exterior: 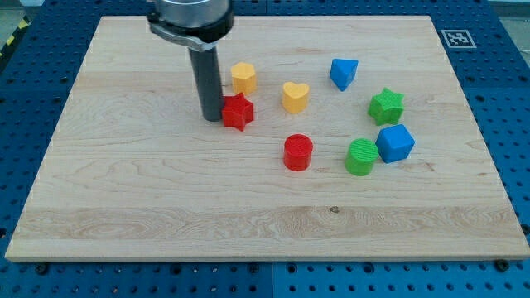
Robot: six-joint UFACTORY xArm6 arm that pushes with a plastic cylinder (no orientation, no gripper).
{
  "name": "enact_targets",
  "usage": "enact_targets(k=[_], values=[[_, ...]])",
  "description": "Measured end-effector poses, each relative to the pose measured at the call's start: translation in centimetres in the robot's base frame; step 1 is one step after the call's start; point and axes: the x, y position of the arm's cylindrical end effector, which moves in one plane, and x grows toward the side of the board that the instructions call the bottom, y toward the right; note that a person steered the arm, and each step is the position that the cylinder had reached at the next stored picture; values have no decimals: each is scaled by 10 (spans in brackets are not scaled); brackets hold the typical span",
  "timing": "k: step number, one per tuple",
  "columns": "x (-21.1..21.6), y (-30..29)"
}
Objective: Move your arm to the blue triangle
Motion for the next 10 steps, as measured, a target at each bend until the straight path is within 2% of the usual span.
enact_targets(k=[2, 3, 4, 6, 7, 9, 10], values=[[0, 11], [14, 11], [58, 11], [115, 9], [122, 60], [121, 256], [84, 329]])
